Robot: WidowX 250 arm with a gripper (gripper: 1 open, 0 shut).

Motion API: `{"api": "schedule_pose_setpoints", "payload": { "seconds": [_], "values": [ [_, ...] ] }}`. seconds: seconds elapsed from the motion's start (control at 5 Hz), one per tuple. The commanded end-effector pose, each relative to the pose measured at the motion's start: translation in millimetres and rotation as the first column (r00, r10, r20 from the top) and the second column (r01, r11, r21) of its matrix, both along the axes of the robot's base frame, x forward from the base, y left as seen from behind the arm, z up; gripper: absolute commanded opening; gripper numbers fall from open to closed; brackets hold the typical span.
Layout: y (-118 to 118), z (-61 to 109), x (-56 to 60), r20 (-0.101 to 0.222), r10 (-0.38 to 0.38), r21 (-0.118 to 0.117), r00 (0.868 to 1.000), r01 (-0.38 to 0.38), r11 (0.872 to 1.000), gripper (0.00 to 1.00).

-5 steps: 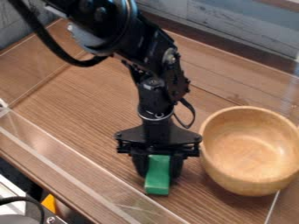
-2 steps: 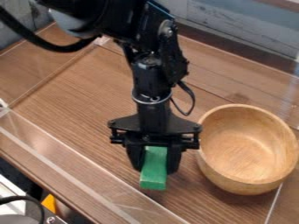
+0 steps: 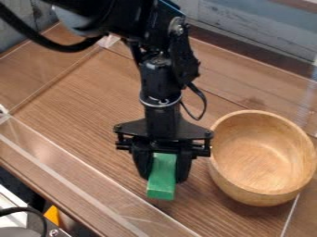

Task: Put the green block in the brown bowl

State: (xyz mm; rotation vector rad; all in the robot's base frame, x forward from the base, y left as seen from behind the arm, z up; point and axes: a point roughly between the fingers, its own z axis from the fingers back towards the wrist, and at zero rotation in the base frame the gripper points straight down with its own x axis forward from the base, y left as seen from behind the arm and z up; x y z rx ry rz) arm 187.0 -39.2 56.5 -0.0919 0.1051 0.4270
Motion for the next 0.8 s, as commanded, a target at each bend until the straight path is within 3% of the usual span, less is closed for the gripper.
{"api": "schedule_pose_setpoints", "payload": {
  "seconds": [0.0,0.6],
  "values": [
    [1.0,11.3,11.2,0.049,0.0,-0.005,0.999,0.001,1.0,0.0],
    [2.2,11.2,13.0,0.046,-0.007,0.001,0.999,0.007,1.0,0.0]
  ]
}}
